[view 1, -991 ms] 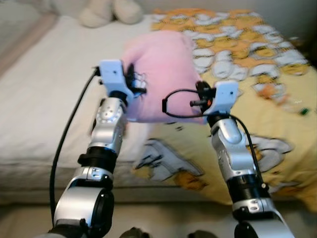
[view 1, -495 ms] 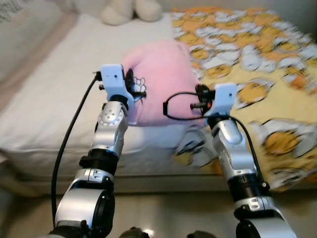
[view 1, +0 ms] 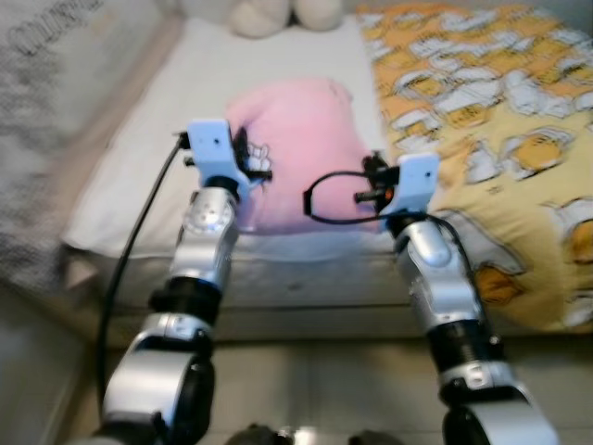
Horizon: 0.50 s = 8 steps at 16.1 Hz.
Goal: Clean up the room
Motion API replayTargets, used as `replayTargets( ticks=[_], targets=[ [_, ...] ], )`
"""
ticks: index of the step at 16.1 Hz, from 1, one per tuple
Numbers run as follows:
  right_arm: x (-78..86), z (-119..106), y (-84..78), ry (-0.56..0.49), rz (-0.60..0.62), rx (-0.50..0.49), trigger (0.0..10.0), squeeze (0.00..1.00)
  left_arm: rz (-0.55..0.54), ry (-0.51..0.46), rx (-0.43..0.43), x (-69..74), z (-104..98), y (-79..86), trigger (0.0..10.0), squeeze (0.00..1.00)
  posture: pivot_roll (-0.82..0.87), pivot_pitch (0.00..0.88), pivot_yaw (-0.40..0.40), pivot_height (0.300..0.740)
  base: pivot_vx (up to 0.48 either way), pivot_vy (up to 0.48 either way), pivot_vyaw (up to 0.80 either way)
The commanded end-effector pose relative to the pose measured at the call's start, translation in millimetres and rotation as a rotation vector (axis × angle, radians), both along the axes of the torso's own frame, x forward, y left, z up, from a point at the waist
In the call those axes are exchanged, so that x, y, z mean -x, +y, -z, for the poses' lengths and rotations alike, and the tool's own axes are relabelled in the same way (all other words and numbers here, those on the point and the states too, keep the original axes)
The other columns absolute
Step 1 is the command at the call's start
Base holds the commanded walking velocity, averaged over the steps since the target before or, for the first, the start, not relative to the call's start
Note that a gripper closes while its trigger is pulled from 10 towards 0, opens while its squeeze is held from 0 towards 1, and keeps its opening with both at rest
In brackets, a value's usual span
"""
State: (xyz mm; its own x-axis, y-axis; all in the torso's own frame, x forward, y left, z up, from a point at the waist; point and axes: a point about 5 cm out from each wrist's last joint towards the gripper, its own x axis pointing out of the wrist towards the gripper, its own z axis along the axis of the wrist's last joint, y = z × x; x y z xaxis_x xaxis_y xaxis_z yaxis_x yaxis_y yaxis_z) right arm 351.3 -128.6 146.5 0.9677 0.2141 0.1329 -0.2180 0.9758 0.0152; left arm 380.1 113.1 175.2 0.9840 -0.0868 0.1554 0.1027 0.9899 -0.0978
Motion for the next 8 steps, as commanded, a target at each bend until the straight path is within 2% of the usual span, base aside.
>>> replayTargets(
  ticks=[1, 4, 5, 8],
  targets=[
    [-1.2, -4.7, -1.1, -0.024, 0.007, -0.023, 10.0, 0.00, -0.016, -0.054, -0.007, -2.5, -14.6, 3.9, 10.0, 0.00, -0.12, 0.000, 0.059, 0.740, 0.000, 0.480, 0.00],
    [-1.1, -3.5, 0.9, -0.022, -0.001, -0.024, 10.0, 0.00, -0.023, -0.045, -0.030, -2.8, -12.8, 3.7, 10.0, 0.00, -0.12, 0.000, 0.060, 0.740, 0.000, 0.480, 0.00],
    [-0.9, -2.7, 1.3, -0.021, -0.003, -0.022, 10.0, 0.00, -0.062, -0.059, -0.059, -2.2, -12.6, 5.3, 10.0, 0.00, -0.12, 0.000, 0.061, 0.740, 0.000, 0.000, 0.00],
    [-0.2, -1.1, 2.1, -0.019, -0.008, -0.021, 10.0, 0.00, -0.020, -0.029, -0.034, -2.7, -9.7, 3.5, 10.0, 0.00, -0.12, 0.000, 0.061, 0.740, 0.000, 0.000, 0.00]
  ],
)
